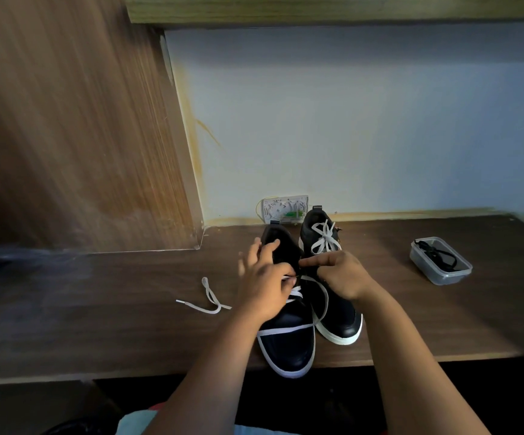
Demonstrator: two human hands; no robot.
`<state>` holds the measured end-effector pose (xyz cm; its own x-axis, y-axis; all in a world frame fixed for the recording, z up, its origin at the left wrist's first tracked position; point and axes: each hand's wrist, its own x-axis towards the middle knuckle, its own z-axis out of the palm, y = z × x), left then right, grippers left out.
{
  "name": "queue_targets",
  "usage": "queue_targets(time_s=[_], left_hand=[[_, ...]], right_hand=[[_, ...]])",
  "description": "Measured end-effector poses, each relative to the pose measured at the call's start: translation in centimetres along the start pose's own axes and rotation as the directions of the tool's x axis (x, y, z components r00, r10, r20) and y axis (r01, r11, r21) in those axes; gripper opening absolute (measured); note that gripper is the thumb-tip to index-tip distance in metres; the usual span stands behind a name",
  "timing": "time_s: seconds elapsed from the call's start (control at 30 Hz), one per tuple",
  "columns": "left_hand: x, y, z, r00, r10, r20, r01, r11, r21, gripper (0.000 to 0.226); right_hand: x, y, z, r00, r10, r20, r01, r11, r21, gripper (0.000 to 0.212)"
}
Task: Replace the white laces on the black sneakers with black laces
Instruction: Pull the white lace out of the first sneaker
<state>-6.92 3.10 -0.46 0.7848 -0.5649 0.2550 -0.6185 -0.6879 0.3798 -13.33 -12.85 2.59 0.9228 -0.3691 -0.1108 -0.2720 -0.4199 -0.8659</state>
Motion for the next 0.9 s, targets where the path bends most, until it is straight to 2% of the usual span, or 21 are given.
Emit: queue_targets(time_s=[0.07,0.1,0.13,0.17,0.2,0.23,0.27,0.3,0.33,0.37,0.4,0.43,0.47,0.5,0.53,0.6,0.67,0.73,0.83,0.87,0.9], left_hand=[[0.1,0.2,0.6,0.997,0.015,-0.069,-0.017,0.999,-0.032,0.01],[0.2,0.5,0.3,0.992,-0.045,-0.122,0.025,0.986,-0.163,0.01],[0.4,1.0,-0.6,0.973,-0.167,-0.161,0.092,0.914,-0.394,0.011],[0.5,1.4,-2.2,0.92,-0.368,-0.132,0.166,0.673,-0.721,0.015],[0.8,1.5,-4.1,0.844,-0.536,-0.004,0.177,0.287,-0.941,0.018],[0.9,0.9,-5.5,0.782,-0.61,0.125,0.106,-0.068,-0.992,0.019],[0.8,-0.4,-6.8,0.743,-0.641,0.194,0.012,-0.277,-0.961,0.015],[0.6,-2.2,-7.7,0.695,-0.68,0.235,-0.058,-0.378,-0.924,0.008],[0.4,-3.6,-8.5,0.645,-0.718,0.263,-0.073,-0.4,-0.914,0.005],[0.0,-4.9,-9.0,0.592,-0.764,0.258,-0.049,-0.354,-0.934,0.009],[-0.1,-6.1,-8.9,0.538,-0.816,0.213,0.043,-0.226,-0.973,0.016],[-0.2,-7.0,-8.6,0.511,-0.851,0.123,0.24,0.004,-0.971,0.022],[-0.2,-7.3,-8.0,0.516,-0.857,0.007,0.484,0.285,-0.828,0.027],[-0.3,-7.0,-7.2,0.598,-0.795,-0.099,0.632,0.544,-0.551,0.03],[-0.3,-6.6,-6.6,0.718,-0.679,-0.15,0.617,0.722,-0.314,0.028],[-0.1,-5.0,-4.9,0.909,-0.355,-0.219,0.319,0.93,-0.182,0.024],[0.2,-2.7,-2.9,0.98,-0.068,-0.187,0.047,0.993,-0.113,0.021],[0.2,-0.8,-1.0,0.993,0.068,-0.097,-0.068,0.998,0.011,0.017],[0.7,-0.9,0.7,0.993,0.097,-0.074,-0.095,0.995,0.027,0.013],[0.9,-1.1,0.6,0.993,0.052,-0.104,-0.058,0.996,-0.061,0.012],[1.1,-1.2,-0.1,0.988,-0.055,-0.147,0.017,0.967,-0.253,0.012]], right_hand=[[0.0,0.1,0.1,1.0,0.011,-0.011,-0.011,1.0,0.008,0.045],[0.0,0.1,0.1,1.0,0.013,-0.018,-0.013,1.0,0.015,0.045],[0.0,0.2,0.1,1.0,0.016,-0.021,-0.016,1.0,0.022,0.045],[0.0,0.3,0.1,1.0,0.02,-0.02,-0.02,0.999,0.028,0.045],[-0.1,0.3,0.0,1.0,0.024,-0.015,-0.024,0.999,0.033,0.044],[-0.1,0.3,0.0,1.0,0.026,-0.01,-0.025,0.999,0.038,0.044],[0.0,0.3,0.0,1.0,0.026,-0.01,-0.025,0.999,0.042,0.043],[0.0,0.3,0.0,1.0,0.024,-0.013,-0.024,0.999,0.042,0.043],[0.0,0.3,0.0,1.0,0.024,-0.018,-0.024,0.999,0.039,0.044],[0.0,0.3,0.0,0.999,0.024,-0.021,-0.023,0.999,0.038,0.045],[0.1,0.3,0.1,1.0,0.021,-0.022,-0.02,0.999,0.038,0.045],[0.1,0.3,0.1,1.0,0.017,-0.023,-0.016,0.999,0.039,0.046],[0.2,0.3,0.1,1.0,0.014,-0.025,-0.013,0.999,0.041,0.046],[0.2,0.3,0.2,1.0,0.011,-0.026,-0.01,0.999,0.044,0.046],[0.3,0.3,0.3,1.0,0.009,-0.026,-0.007,0.999,0.045,0.047],[0.3,0.3,0.4,1.0,0.005,-0.029,-0.004,0.999,0.038,0.047],[0.3,0.3,0.4,1.0,0.006,-0.022,-0.005,0.999,0.039,0.047],[0.3,0.5,0.3,1.0,0.006,-0.012,-0.005,0.998,0.068,0.046],[0.2,0.8,0.2,1.0,0.026,-0.002,-0.025,0.993,0.116,0.044],[0.2,0.8,0.1,0.999,0.033,0.005,-0.033,0.992,0.125,0.044],[0.2,0.9,0.0,0.999,0.037,0.011,-0.038,0.991,0.129,0.044]])
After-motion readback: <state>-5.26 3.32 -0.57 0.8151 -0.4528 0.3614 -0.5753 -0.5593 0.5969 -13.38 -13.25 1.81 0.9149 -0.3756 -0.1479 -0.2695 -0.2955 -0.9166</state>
